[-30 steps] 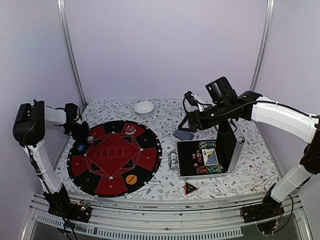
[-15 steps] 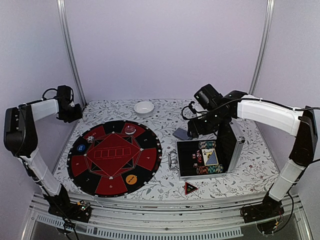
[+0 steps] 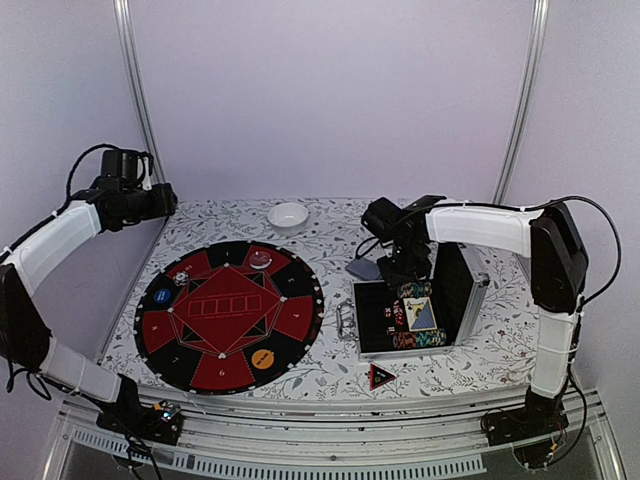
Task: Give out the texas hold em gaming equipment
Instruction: Pick up the pile of poker chips from the chip case.
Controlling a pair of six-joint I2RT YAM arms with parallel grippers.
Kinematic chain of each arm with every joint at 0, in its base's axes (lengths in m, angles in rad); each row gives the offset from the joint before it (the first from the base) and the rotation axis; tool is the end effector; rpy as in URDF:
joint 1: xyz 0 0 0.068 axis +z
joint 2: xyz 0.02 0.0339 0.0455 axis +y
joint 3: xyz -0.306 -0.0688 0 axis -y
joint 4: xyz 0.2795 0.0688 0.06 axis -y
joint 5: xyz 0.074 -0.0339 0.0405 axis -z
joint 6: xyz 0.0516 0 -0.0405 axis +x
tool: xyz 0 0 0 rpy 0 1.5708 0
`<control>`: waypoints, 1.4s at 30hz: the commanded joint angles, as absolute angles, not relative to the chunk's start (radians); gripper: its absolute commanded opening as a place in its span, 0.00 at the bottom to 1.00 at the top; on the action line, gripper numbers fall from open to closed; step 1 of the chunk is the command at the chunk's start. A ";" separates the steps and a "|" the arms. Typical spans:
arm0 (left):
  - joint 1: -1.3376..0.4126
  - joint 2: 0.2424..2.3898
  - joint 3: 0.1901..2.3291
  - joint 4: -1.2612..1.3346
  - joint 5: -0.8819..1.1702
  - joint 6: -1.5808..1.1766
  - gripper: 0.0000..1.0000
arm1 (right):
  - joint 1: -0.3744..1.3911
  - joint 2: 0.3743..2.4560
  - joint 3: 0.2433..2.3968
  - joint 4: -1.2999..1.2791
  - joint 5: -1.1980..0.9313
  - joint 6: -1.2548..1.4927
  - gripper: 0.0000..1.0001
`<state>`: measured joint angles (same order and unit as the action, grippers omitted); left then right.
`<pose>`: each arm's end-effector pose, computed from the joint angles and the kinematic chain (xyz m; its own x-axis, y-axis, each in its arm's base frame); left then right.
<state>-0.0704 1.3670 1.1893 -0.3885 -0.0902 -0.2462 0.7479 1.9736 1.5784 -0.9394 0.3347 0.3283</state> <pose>0.3491 -0.0200 0.3556 -0.5176 -0.2068 -0.8303 -0.1360 0.9779 -0.1588 0.3412 0.2934 0.2235 -0.8636 -0.3858 -0.3245 -0.3249 0.9181 -0.2269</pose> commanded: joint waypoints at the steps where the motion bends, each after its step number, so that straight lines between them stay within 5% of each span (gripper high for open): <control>1: -0.084 1.341 1.145 -0.405 -0.047 -0.222 0.67 | 0.754 2.030 1.623 -0.970 0.425 0.347 0.47; 21: -0.099 1.345 1.140 -0.397 -0.001 -0.229 0.67 | 0.762 2.092 1.594 -0.941 0.390 0.347 0.34; 42: -0.103 1.351 1.134 -0.402 0.012 -0.218 0.68 | 0.744 2.103 1.548 -0.953 0.460 0.346 0.34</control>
<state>-0.0917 1.3487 1.1450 -0.3954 -0.0063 -0.2314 0.7593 2.0762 1.5757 -0.9195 0.4374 0.3401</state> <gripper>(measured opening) 0.677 0.340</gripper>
